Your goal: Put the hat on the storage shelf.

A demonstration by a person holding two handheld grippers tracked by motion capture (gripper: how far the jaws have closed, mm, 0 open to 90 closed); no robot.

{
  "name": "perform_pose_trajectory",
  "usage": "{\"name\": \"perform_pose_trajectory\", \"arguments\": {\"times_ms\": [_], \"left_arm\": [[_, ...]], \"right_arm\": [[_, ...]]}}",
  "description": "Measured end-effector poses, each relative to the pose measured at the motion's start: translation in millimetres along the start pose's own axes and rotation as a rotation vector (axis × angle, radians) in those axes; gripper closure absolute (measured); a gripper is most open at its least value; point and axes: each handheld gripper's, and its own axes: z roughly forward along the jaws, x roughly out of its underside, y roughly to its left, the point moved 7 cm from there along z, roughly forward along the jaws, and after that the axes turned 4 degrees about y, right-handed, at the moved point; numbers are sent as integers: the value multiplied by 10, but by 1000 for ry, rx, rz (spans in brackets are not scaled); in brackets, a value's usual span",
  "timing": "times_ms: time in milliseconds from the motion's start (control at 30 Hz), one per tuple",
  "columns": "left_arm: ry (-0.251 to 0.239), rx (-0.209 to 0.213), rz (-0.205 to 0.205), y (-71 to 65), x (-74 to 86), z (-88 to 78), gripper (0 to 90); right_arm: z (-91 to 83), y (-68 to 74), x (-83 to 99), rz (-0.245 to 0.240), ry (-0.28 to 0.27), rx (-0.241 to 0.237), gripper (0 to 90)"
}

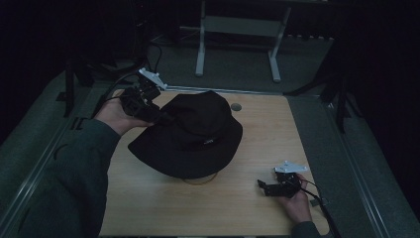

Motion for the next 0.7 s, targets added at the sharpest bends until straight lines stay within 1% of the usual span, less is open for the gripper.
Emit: {"name": "perform_pose_trajectory", "arguments": {"times_ms": [133, 267, 500, 700], "left_arm": [[11, 3, -1, -13, 14, 77, 794], [42, -7, 10, -34, 29, 184, 771], [63, -9, -16, -18, 40, 312, 712], [63, 12, -53, -10, 58, 339, 558]], "right_arm": [[0, 1, 0, 1, 0, -1, 122], [0, 2, 0, 2, 0, -1, 122], [0, 2, 0, 2, 0, -1, 122], [0, 2, 0, 2, 0, -1, 122]]}}
